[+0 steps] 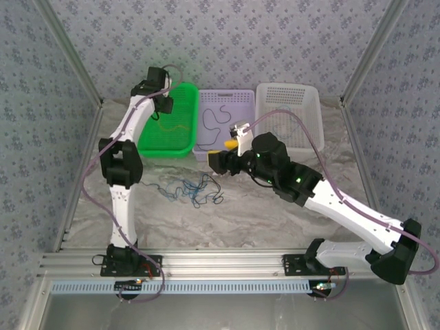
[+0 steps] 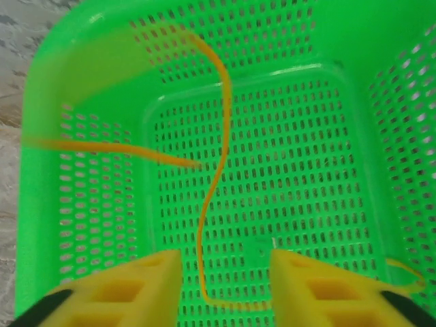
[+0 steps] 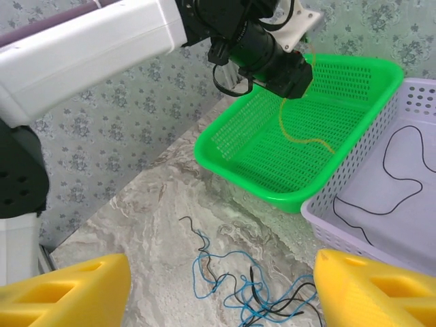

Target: Untangle the cables

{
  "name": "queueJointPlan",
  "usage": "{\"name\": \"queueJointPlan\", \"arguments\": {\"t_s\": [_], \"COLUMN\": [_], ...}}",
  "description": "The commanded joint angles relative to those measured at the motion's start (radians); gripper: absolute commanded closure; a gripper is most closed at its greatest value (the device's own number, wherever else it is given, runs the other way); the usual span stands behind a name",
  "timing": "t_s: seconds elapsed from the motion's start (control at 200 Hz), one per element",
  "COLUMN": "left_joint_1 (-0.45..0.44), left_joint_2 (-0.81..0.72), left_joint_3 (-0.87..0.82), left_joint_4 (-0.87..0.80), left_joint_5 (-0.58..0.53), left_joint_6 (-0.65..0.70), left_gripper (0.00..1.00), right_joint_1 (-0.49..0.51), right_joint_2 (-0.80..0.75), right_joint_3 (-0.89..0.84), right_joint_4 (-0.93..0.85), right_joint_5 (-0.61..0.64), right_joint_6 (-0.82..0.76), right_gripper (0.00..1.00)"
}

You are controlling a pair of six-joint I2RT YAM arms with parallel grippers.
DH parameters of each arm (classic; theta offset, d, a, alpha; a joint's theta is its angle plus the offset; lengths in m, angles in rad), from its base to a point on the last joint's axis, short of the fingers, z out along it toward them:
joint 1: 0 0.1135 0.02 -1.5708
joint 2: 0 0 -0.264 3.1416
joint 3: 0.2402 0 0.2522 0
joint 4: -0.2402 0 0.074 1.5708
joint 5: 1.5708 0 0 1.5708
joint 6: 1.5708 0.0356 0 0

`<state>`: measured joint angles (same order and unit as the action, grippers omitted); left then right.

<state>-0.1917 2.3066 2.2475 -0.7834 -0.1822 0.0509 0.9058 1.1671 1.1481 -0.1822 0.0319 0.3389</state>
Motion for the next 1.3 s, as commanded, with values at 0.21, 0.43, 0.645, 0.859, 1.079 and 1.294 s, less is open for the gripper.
{"name": "queueJointPlan", "arguments": {"t_s": [0.21,0.43,0.645,0.859,1.079,1.294], "left_joint_1": [-0.020,-0.074,-0.211,-0.481,-0.533,-0.528], "left_joint_2": [-0.273,-0.651,-0.969,-1.012,-0.974,-0.967], "left_joint_3": [-0.159,-0.637,-1.110,-1.347,-1.414,-1.478], "left_joint_4": [0.012,0.192,0.243,0.259,0.290,0.342], "left_joint_5": [0.012,0.093,0.148,0.123,0.059,0.051], "left_joint_6": [-0.099,-0.299,-0.565,-0.689,-0.779,-0.869], "left_gripper": [0.46,0.54,0.60,0.62,0.54,0.50], "right_joint_1": [-0.011,-0.015,-0.004,0.025,0.041,0.040], "right_joint_2": [-0.027,-0.001,0.084,0.268,0.387,0.439], "right_joint_3": [-0.032,-0.132,-0.218,-0.236,-0.237,-0.237], "right_joint_4": [-0.050,-0.119,-0.171,-0.148,-0.131,-0.089], "right_joint_5": [0.092,0.141,0.077,-0.069,-0.109,-0.077], "right_joint_6": [0.033,0.154,0.252,0.116,0.046,0.054], "right_gripper": [0.27,0.31,0.37,0.53,0.49,0.48]}}
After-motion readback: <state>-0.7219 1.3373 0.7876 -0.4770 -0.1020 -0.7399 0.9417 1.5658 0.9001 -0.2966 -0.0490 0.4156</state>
